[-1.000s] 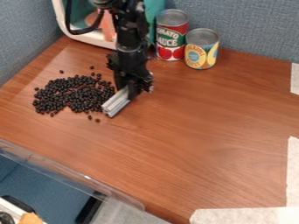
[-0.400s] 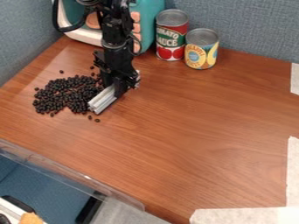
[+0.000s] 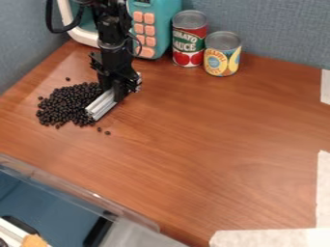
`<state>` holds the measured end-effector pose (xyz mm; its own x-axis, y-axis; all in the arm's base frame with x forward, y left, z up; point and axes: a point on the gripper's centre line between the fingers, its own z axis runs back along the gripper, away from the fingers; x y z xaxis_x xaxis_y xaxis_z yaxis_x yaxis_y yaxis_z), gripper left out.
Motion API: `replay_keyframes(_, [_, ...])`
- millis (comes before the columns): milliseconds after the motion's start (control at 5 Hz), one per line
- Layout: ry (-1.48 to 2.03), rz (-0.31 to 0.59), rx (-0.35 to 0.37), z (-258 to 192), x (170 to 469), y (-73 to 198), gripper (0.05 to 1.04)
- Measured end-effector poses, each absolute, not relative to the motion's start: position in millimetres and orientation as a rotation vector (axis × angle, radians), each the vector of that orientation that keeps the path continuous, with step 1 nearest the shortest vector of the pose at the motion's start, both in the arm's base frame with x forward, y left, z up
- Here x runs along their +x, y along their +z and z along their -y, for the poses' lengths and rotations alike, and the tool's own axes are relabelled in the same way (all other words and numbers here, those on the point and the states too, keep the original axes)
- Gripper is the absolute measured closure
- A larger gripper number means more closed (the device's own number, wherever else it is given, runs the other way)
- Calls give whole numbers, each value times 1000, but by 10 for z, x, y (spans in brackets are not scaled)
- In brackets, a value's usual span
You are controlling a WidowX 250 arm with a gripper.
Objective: Sweep into pile
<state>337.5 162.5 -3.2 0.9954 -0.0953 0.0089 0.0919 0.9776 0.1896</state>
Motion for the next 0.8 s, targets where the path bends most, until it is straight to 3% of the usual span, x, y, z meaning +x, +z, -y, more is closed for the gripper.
replay_keyframes(600, [-117, 48, 139, -1487, 3310, 52, 713])
replay_keyframes(800, [-125, 112, 173, -1243, 3381, 356, 713])
